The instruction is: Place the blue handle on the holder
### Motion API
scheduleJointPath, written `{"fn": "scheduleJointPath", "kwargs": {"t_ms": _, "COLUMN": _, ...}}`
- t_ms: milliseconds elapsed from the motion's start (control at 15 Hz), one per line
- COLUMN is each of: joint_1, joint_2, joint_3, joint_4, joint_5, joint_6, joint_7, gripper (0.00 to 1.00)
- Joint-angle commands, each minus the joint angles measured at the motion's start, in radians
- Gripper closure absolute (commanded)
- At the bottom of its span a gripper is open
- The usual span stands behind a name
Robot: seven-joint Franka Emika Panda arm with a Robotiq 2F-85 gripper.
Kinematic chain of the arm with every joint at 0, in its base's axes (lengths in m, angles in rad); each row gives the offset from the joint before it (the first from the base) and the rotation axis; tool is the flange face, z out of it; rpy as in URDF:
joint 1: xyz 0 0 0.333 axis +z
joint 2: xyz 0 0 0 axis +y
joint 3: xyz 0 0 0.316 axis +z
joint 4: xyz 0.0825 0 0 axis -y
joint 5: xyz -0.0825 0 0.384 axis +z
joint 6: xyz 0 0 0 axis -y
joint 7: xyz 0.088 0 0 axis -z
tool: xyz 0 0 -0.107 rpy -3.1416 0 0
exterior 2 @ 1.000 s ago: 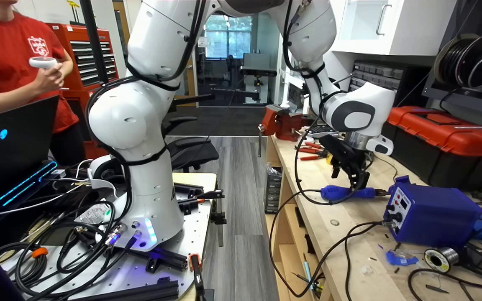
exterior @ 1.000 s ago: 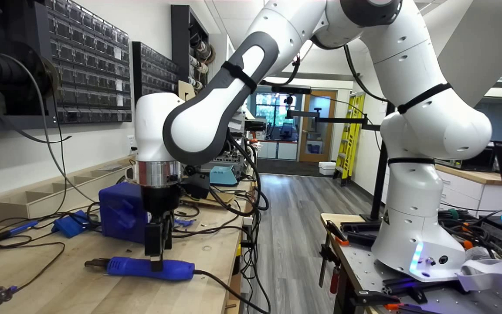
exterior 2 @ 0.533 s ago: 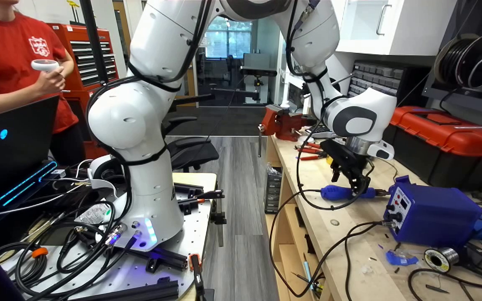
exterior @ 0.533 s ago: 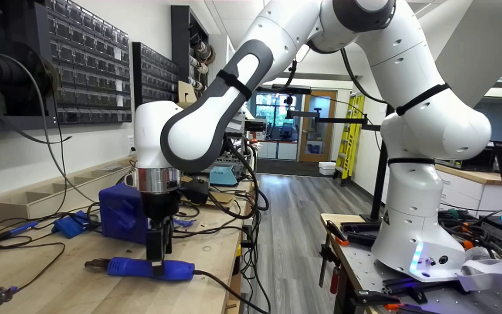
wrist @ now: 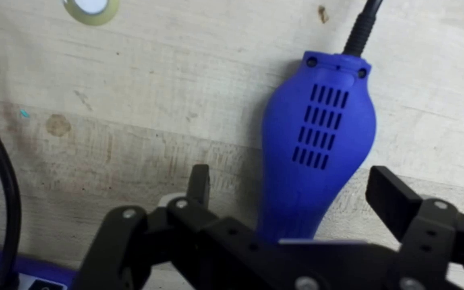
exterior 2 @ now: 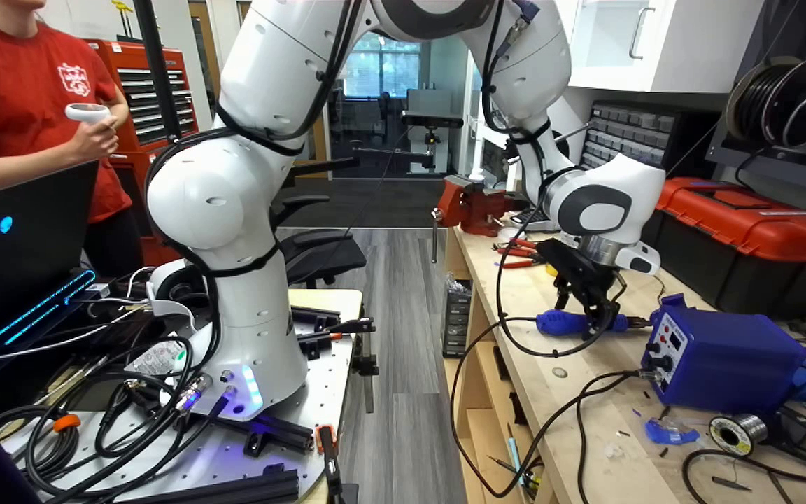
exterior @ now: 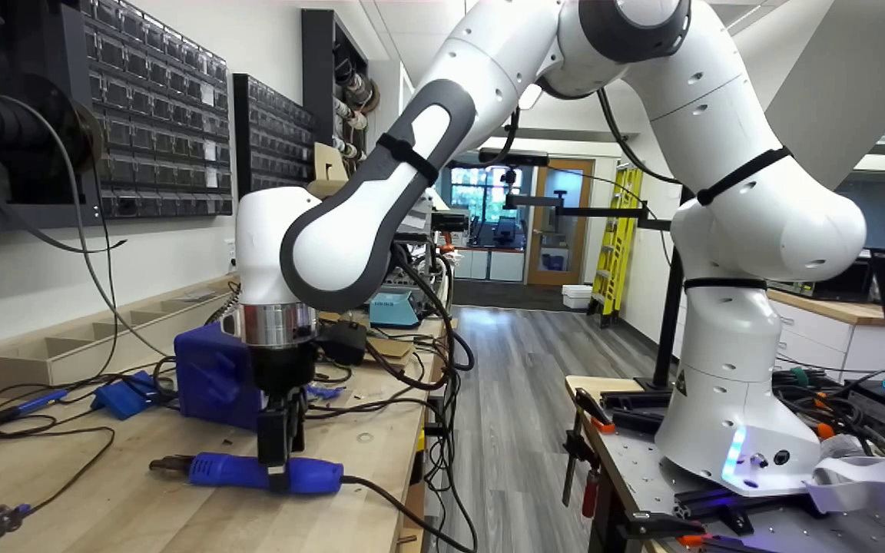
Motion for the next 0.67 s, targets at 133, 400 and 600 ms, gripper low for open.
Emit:
{"fn": "scheduleJointPath", "kwargs": {"t_ms": 133, "joint_1": 0.016, "joint_2": 0.044, "joint_3": -0.012, "joint_4": 0.045, "joint_5": -0.018, "joint_6": 0.021, "joint_7": 0.051, "gripper": 0.00}}
{"fn": "scheduleJointPath", "kwargs": {"t_ms": 400, "joint_1": 0.036, "joint_2": 0.033, "joint_3": -0.021, "joint_4": 0.047, "joint_5": -0.021, "joint_6": 0.033, "joint_7": 0.098, "gripper": 0.40}}
{"fn": "scheduleJointPath", "kwargs": {"t_ms": 600, "joint_1": 0.049, "joint_2": 0.013, "joint_3": -0.023, "joint_4": 0.039, "joint_5": -0.016, "joint_6": 0.039, "joint_7": 0.143, "gripper": 0.61}}
